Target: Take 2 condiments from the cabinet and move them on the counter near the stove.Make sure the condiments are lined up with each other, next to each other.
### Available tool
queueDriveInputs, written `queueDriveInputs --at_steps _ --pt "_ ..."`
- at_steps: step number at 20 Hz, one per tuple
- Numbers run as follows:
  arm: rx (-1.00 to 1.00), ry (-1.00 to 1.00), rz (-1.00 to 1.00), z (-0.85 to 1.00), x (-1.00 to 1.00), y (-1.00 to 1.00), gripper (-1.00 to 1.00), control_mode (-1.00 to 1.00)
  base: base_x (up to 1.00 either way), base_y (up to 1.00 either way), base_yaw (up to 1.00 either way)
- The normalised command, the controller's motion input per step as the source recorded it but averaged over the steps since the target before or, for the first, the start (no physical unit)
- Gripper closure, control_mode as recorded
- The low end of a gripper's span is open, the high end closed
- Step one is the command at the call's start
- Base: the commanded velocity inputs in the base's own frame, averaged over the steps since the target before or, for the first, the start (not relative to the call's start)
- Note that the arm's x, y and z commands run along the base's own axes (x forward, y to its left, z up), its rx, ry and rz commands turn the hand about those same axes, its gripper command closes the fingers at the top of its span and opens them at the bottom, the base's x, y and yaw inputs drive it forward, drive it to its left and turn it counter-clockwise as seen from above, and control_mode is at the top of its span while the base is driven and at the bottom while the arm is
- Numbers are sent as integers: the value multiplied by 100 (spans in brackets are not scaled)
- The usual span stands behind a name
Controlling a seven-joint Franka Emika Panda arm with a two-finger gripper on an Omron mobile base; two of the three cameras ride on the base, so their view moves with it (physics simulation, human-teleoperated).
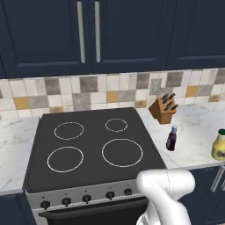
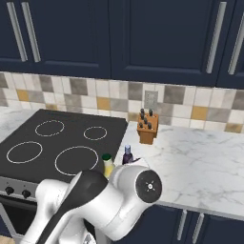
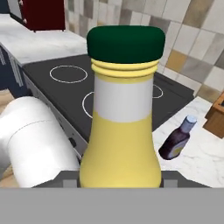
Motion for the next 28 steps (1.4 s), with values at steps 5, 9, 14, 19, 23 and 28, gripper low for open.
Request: queueDriveInputs --at_steps 5,9,14,19,23,28 --pt "0 2 6 -45 23 -31 100 -100 0 0 0" --pt "7 1 7 -16 48 -31 100 -100 0 0 0" --pt "15 1 10 -6 59 -13 100 -100 0 0 0" --pt "19 0 10 -21 35 -20 100 -100 0 0 0" --pt "18 0 9 -30 23 -21 100 -100 0 0 0" --pt "3 0 3 -23 7 -1 100 -100 0 0 0"
